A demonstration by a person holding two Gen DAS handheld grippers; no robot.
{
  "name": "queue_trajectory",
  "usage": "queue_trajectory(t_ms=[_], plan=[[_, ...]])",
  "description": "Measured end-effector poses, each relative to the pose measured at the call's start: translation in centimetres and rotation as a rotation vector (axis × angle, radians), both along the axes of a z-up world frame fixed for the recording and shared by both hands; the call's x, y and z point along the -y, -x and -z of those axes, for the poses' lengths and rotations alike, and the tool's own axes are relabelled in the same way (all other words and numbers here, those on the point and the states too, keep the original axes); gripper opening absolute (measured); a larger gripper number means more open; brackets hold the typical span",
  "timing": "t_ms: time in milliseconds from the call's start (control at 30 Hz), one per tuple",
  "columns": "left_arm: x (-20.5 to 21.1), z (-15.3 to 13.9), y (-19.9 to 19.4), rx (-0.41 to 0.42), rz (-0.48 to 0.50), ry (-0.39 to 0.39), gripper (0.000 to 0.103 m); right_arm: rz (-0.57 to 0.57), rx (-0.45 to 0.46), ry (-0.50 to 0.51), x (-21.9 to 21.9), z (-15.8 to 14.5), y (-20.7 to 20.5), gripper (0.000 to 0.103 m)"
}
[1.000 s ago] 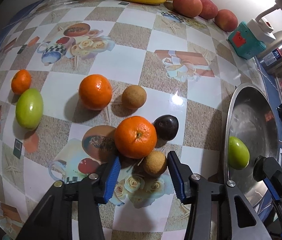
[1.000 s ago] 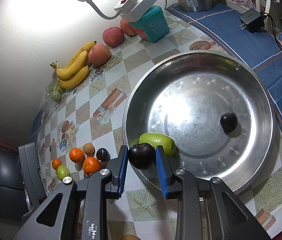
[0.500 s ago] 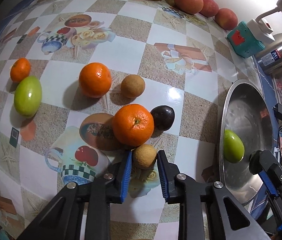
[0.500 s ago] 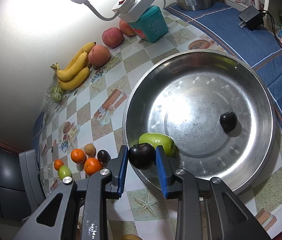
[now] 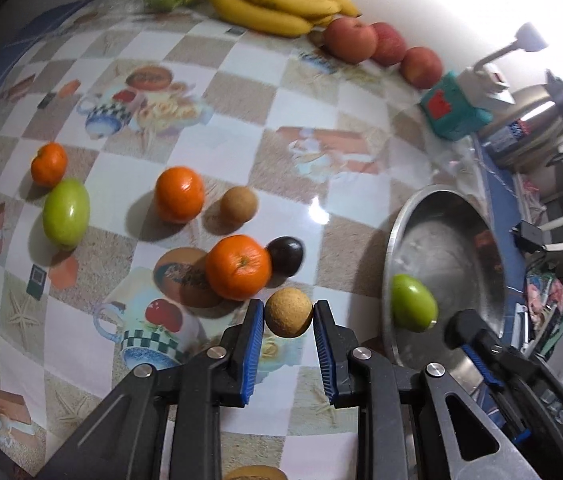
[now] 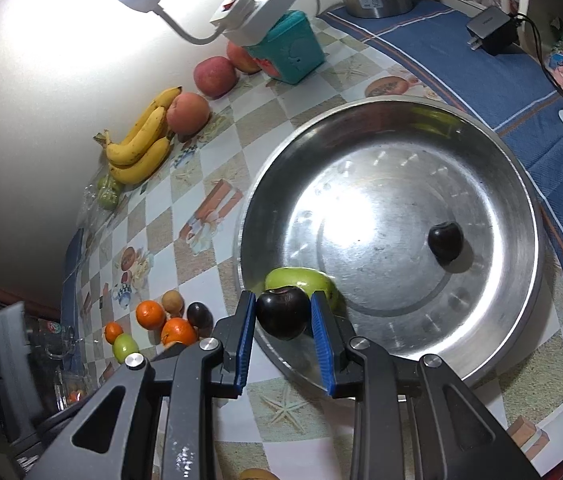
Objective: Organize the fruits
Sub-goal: 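Carry the kiwi in the left gripper and the plum in the right gripper over the steel pan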
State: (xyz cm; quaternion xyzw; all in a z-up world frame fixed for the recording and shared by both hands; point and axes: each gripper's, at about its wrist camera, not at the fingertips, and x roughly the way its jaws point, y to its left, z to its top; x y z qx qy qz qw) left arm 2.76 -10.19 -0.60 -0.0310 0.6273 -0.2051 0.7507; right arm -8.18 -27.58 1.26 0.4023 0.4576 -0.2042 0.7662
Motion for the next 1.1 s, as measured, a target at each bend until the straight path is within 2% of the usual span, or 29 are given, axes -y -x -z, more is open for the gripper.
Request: queue_trajectory(t_ms=[300,467,733,1100], plan=[[3.1,-1.4,2.4,0.061,0.179,0.038,0.027,0.089,-0.054,0.001,2.3,1.0,1.8,0.029],[5.8,-1.0,3.8,0.073,0.265,0.06,0.027,0.133,-0.061,-0.014,3.6,1.2,3.1,0.029],[8.3,-0.5,5.0,0.056,0.351,0.102,0.027,0.163,-0.093,-0.028,4.5,1.7,4.6,0.029],[10.3,1.8,6.2,0.012,0.411,0.063,0.027,0.158,-0.127,-0.028,4.5,2.2,5.0,0.03]])
